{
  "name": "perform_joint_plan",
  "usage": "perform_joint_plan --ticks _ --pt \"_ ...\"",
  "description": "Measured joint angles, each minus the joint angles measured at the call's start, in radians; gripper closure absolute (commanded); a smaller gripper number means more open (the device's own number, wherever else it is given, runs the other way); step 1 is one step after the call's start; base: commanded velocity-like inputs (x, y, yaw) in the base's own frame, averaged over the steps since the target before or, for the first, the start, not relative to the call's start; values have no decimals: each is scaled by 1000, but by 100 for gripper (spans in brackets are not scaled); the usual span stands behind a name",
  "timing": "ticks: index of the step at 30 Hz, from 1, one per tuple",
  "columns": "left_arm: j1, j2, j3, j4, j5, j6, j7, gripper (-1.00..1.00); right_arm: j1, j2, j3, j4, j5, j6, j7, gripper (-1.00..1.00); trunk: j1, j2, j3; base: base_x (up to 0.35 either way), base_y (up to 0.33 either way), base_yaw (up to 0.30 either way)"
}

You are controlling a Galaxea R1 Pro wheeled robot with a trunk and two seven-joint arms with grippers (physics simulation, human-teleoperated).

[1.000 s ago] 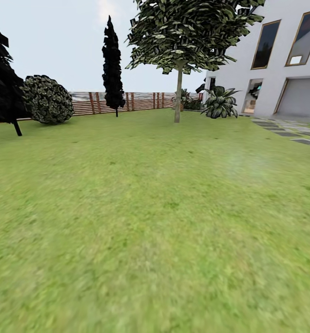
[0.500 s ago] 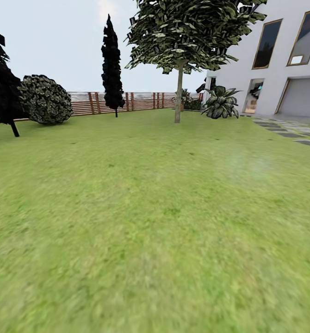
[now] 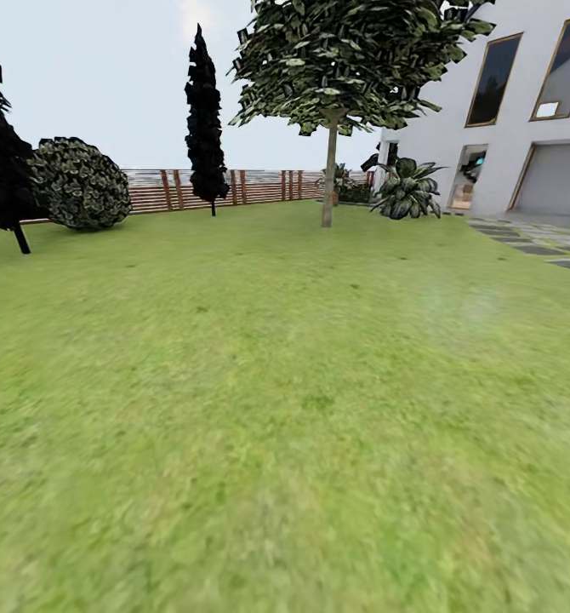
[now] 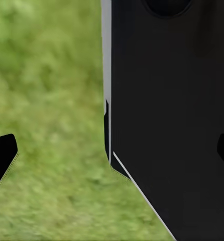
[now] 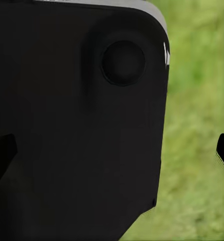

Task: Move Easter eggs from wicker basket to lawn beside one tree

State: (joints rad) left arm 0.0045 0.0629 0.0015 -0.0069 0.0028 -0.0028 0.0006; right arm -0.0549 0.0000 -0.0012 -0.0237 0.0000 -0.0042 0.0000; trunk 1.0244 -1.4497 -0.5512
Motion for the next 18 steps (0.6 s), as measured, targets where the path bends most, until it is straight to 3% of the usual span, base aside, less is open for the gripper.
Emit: perform_joint_plan --ticks 18 --pt "0 0 0 0 0 0 0 -100 0 0 0 1 0 0 0 -100 0 0 0 324 0 0"
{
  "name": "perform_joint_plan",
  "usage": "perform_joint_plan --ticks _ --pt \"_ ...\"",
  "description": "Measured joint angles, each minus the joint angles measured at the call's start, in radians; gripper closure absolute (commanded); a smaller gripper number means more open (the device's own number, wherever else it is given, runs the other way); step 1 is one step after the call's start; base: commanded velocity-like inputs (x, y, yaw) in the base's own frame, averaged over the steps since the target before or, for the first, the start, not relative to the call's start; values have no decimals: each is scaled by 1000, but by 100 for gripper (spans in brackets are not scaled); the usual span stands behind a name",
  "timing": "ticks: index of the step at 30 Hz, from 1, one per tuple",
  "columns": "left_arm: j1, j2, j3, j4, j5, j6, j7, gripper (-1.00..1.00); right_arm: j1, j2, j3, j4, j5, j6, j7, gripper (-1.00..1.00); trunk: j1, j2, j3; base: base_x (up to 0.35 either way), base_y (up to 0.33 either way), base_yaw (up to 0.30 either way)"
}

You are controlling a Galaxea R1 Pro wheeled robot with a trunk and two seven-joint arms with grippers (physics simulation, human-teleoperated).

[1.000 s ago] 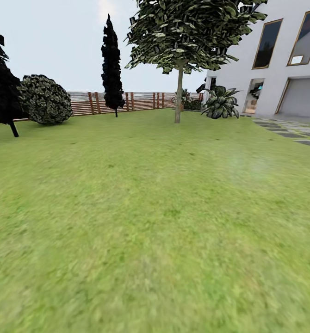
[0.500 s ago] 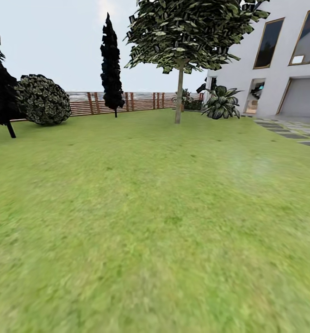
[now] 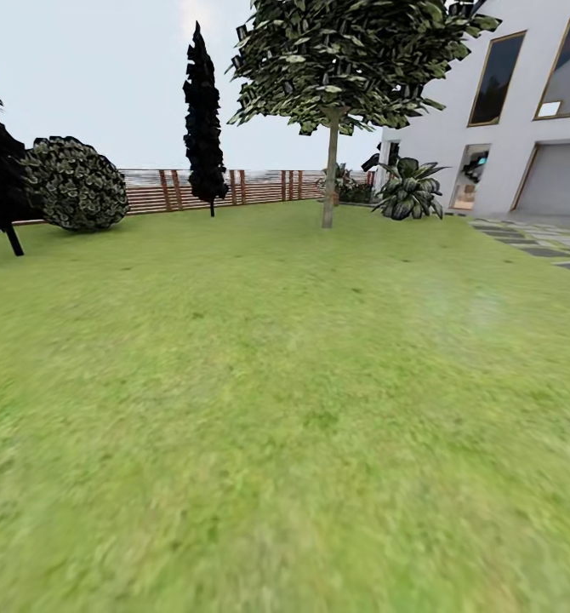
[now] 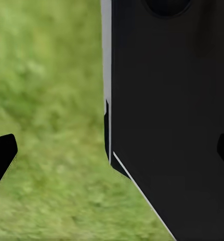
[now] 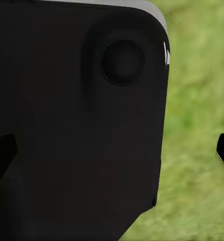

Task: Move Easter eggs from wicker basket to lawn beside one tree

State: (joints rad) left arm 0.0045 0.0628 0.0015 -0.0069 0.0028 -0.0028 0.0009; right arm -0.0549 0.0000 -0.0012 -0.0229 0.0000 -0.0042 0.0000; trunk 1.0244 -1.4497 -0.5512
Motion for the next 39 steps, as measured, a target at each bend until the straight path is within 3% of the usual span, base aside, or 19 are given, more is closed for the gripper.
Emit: perform_joint_plan --ticks 39 --pt "0 0 0 0 0 0 0 -100 0 0 0 0 0 0 0 -100 0 0 0 324 0 50"
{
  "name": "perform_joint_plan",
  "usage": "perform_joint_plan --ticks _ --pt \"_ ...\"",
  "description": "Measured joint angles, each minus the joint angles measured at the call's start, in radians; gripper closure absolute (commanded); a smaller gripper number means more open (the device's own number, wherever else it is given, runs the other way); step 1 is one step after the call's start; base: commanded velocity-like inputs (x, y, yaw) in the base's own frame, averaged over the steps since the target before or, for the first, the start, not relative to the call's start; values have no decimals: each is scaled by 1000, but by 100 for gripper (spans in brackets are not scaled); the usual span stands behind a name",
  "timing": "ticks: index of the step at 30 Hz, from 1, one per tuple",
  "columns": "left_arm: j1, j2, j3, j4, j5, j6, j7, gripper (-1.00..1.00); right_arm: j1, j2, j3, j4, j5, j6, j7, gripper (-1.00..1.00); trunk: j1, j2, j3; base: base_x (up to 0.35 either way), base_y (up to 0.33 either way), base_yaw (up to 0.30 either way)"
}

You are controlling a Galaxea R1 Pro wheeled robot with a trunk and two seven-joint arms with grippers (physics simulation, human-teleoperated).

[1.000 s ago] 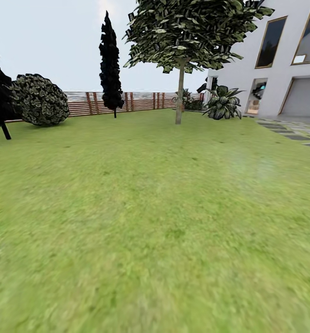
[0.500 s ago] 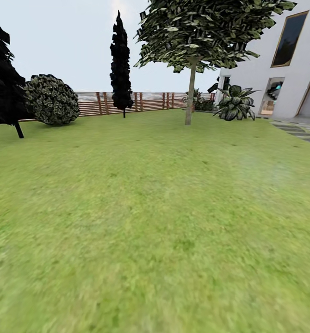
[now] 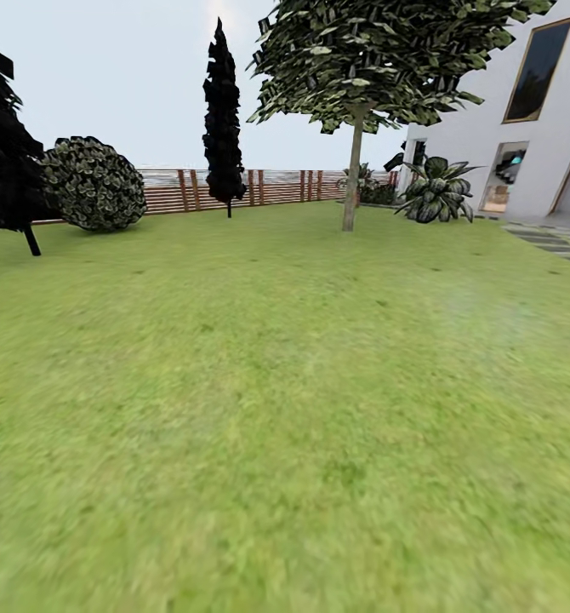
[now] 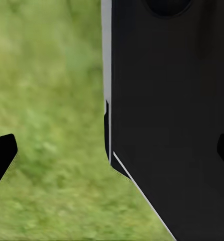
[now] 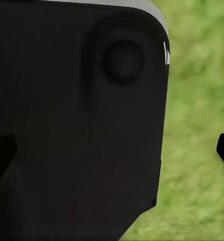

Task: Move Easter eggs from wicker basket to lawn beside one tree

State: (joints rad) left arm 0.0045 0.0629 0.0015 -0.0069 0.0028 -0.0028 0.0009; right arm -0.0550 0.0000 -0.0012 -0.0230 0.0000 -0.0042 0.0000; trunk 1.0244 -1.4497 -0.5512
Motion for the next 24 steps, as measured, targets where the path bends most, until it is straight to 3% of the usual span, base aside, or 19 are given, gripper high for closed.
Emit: perform_joint_plan --ticks 24 --pt "0 0 0 0 0 0 0 -100 0 0 0 0 1 0 0 -100 0 0 -2 324 0 0"
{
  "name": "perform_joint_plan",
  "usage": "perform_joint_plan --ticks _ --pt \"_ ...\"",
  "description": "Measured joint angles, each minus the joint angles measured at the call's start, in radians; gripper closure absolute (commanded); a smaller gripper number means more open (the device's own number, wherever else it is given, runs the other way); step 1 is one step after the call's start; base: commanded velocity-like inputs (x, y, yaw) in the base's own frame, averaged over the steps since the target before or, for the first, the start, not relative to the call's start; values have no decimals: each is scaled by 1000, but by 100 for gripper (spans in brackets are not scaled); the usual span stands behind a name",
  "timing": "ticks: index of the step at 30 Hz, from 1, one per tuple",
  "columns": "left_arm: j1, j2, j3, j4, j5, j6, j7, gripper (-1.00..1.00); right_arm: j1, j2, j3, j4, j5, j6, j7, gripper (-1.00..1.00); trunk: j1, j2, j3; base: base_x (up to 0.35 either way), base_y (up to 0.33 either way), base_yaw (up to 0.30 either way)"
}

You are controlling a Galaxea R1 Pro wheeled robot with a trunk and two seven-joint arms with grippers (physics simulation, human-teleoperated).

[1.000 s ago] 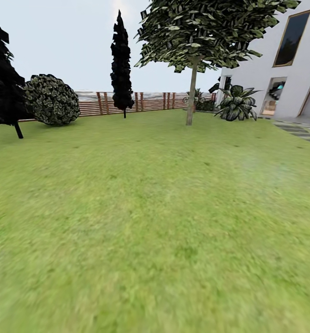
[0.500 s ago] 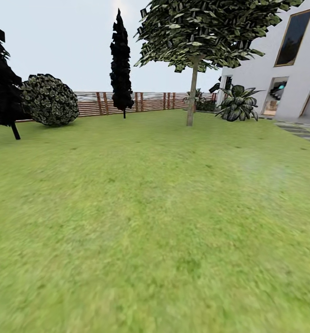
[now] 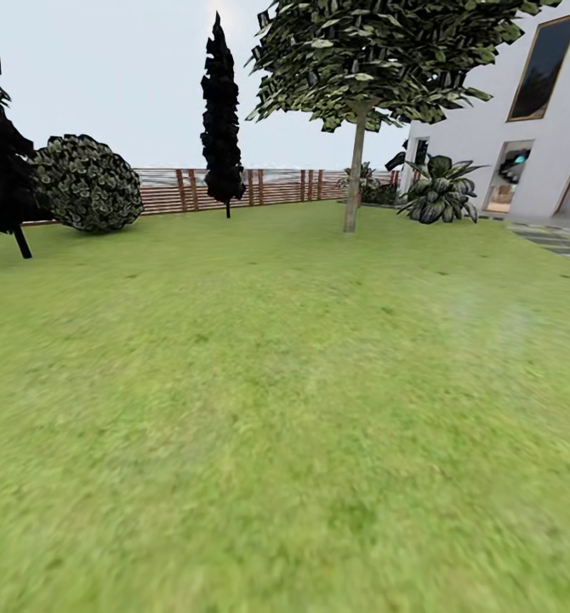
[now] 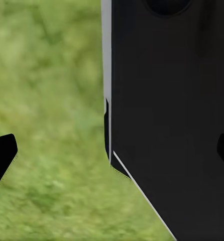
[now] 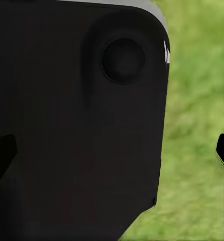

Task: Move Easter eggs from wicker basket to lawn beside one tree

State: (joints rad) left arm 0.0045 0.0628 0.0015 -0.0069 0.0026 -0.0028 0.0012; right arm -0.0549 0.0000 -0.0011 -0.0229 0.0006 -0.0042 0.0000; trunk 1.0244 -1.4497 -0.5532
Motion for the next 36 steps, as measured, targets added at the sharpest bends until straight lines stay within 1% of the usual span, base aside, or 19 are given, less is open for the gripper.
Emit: perform_joint_plan --ticks 36 --pt "0 0 0 0 0 0 -1 -100 0 0 1 0 0 0 0 -100 0 0 -3 324 0 0"
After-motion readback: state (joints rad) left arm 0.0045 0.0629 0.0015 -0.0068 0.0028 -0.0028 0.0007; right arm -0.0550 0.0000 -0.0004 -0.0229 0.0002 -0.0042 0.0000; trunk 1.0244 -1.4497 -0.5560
